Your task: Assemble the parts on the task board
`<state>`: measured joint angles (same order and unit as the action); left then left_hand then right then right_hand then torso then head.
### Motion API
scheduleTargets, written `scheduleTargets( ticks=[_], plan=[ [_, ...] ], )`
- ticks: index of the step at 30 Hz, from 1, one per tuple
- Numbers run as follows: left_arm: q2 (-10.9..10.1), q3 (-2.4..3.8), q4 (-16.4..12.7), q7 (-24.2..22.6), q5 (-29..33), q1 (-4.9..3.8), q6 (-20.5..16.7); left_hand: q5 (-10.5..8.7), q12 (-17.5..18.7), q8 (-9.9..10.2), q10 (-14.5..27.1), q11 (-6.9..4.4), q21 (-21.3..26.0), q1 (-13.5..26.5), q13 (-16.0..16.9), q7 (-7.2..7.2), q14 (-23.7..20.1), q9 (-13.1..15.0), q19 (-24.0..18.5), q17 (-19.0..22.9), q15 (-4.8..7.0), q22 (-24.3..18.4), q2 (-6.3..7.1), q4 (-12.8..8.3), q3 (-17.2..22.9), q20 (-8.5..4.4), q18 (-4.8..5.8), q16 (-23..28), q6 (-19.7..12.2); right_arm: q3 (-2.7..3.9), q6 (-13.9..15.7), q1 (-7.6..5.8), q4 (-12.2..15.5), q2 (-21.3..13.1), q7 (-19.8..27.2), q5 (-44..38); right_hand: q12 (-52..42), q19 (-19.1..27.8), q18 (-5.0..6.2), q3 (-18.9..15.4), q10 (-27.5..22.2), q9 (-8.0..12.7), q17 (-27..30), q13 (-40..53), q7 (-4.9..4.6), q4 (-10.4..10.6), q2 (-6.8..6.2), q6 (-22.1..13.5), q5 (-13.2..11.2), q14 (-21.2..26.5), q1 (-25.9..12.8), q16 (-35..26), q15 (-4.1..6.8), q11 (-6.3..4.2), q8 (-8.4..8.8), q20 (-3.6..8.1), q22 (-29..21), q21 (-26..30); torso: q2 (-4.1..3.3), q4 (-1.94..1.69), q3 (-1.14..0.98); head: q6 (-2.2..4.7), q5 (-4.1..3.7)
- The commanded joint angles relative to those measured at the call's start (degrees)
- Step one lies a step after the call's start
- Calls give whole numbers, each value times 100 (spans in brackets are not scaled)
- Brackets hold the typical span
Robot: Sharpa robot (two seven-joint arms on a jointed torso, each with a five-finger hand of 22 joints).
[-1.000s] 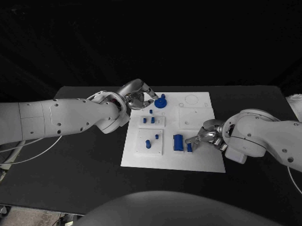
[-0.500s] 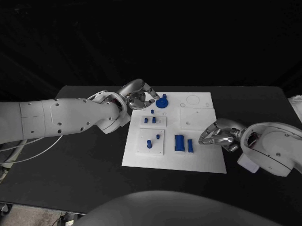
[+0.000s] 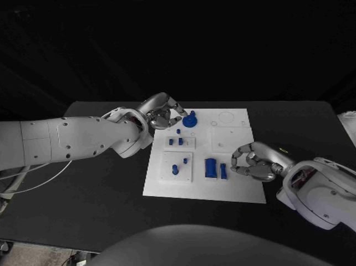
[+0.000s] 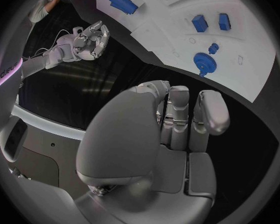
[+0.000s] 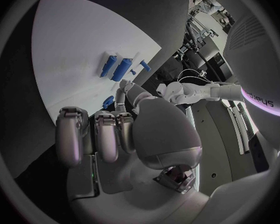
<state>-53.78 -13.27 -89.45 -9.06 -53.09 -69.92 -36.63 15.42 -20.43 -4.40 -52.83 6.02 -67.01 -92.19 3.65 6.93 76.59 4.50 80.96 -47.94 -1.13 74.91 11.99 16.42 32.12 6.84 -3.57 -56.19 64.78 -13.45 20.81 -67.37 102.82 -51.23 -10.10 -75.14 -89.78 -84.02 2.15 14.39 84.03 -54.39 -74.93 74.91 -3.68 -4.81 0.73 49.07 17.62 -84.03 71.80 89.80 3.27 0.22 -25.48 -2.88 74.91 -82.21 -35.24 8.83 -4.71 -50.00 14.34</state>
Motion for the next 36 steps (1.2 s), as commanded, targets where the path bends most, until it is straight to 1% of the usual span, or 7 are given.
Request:
scheduleTargets(
  ticks=[1, 6, 8, 11, 20, 22, 36],
  plan=[
    [-6, 3, -24, -101, 25, 1, -55, -20, -24, -11, -46, -3, -10, -45, 7, 39, -40, 7, -16, -8, 12, 908, 18, 1, 22, 1, -102, -27, -1, 0, 320, 94, -72, 67, 234, -656, -22, -149, -14, -30, 597, -267, -1507, 1509, 30, 74, -74, -137, -66, -597, 18, 20, 35, -60, -360, -5, 1246, -25, -4, -5, -2, 0, 23],
    [-11, 3, -27, -96, 26, 1, -47, -22, -32, -12, -58, -4, -10, -42, 9, 39, -41, 7, -17, -7, 13, 908, 20, 4, 29, 0, -103, -29, -1, 0, 308, 211, -191, 184, 179, -726, -22, -151, -15, -102, 597, -688, -1507, 1509, 58, 199, -134, -375, -227, -597, 8, 20, 54, -88, -920, 14, 1246, -33, -2, -3, 0, 0, 30],
    [-12, 3, -28, -96, 26, 1, -45, -22, -32, -12, -58, -4, -10, -42, 9, 39, -41, 7, -17, -7, 13, 908, 20, 4, 29, 0, -103, -29, -1, 0, 281, 240, -222, 217, 160, -742, -22, -149, -15, -139, 597, -781, -1507, 1509, 61, 244, -158, -438, -324, -597, -13, 20, 56, -93, -1049, 18, 1245, -32, 1, -2, 1, 0, 28],
    [-16, 3, -31, -93, 26, 2, -42, -22, -32, -12, -58, -4, -10, -42, 9, 39, -41, 7, -17, -7, 13, 908, 20, 4, 29, 0, -103, -29, -1, 0, 217, 294, -280, 280, 126, -762, -22, -138, -10, -181, 597, -855, -1507, 1509, 57, 295, -185, -515, -412, -597, -33, 20, 54, -94, -1154, 21, 1239, -14, -1, 1, 0, 0, 38],
    [-25, 3, -34, -79, 26, 2, -34, -22, -32, -12, -58, -4, -10, -42, 9, 39, -41, 7, -17, -7, 13, 908, 20, 4, 29, 0, -103, -29, -1, 0, 68, 382, -415, 387, 28, -808, -22, -121, -3, -261, 597, -927, -1507, 1509, 48, 372, -240, -617, -561, -597, -67, 20, 47, -87, -1278, 19, 1230, 11, -3, 6, 0, 0, 60],
    [-24, 3, -34, -79, 26, 2, -33, -22, -32, -12, -58, -4, -10, -42, 9, 39, -41, 7, -17, -7, 13, 908, 20, 4, 29, 0, -103, -29, -1, 1, 41, 388, -433, 403, 7, -813, -22, -121, -3, -275, 597, -935, -1507, 1509, 48, 385, -248, -623, -587, -597, -73, 20, 46, -88, -1297, 18, 1230, 12, -1, 5, 1, 0, 45],
    [-38, 3, -46, -68, 26, 2, -31, -24, -38, -11, -63, -2, -9, -34, 9, 43, -43, 7, -19, -2, 13, 907, 29, 7, 36, 0, -103, -27, -3, 1, -99, 430, -579, 535, -120, -882, -22, -112, 1, -303, 597, -957, -1507, 1509, 49, 380, -288, -665, -631, -597, -28, 20, 46, -87, -1349, 17, 1225, 26, -2, 2, 0, 0, 61]
  ],
)
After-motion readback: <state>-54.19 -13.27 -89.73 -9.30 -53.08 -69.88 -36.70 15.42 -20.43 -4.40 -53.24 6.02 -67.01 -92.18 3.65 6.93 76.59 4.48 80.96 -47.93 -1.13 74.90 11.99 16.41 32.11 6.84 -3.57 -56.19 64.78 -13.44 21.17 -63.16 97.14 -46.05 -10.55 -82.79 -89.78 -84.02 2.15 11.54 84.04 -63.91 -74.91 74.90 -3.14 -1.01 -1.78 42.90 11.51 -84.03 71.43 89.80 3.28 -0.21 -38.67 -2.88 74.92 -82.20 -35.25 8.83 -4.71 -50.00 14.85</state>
